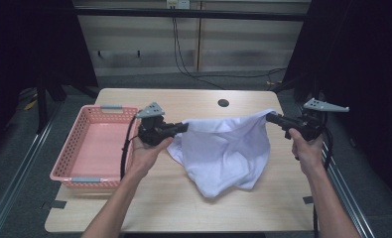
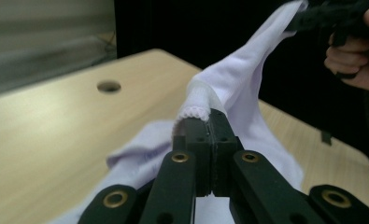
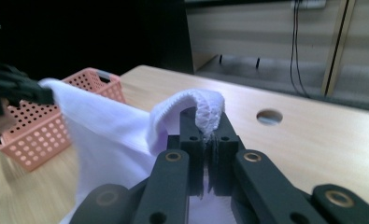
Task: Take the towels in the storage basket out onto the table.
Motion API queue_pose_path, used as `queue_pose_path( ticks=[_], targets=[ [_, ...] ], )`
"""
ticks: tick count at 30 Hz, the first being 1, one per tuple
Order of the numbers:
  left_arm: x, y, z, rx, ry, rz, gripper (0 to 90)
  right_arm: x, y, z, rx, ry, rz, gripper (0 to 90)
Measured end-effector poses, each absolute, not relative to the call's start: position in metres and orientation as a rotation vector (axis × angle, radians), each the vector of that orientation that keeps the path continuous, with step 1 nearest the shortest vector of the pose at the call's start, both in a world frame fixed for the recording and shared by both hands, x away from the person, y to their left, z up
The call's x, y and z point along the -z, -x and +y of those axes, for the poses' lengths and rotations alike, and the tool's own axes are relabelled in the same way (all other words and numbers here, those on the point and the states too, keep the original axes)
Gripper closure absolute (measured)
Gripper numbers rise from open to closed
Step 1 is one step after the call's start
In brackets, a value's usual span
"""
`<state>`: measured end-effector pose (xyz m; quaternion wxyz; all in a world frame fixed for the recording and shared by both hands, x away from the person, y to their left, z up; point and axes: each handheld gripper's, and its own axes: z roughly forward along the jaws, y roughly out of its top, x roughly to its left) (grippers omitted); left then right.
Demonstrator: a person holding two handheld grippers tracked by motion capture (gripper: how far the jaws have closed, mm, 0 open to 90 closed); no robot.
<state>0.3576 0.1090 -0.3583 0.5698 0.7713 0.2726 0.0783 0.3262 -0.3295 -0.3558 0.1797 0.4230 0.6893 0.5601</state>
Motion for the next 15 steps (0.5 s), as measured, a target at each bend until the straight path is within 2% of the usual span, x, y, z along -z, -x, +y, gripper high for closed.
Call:
queue_pose_path(
  ticks=[2,7,9,12,13,15],
  targets=[
    [0.320,-0.345,0.124,-0.246,-1.765,0.602,89.3,0.327,-0.318,-0.329,-1.581,-1.132,1.934,86.4],
    [0.273,-0.315,0.149,-0.303,-1.733,0.549,89.3,0.282,-0.293,-0.329,-1.651,-1.013,1.879,86.5],
    [0.276,-0.301,0.158,-0.281,-1.739,0.548,89.3,0.274,-0.276,-0.329,-1.687,-0.970,1.895,86.5],
    [0.297,-0.284,0.167,-0.255,-1.769,0.578,89.3,0.280,-0.258,-0.326,-1.645,-0.947,1.944,86.5],
    [0.320,-0.273,0.174,-0.186,-1.767,0.596,89.2,0.303,-0.239,-0.324,-1.603,-0.952,2.027,86.5],
    [0.345,-0.261,0.179,-0.123,-1.772,0.612,89.2,0.328,-0.223,-0.324,-1.612,-0.976,2.081,86.5]
  ],
)
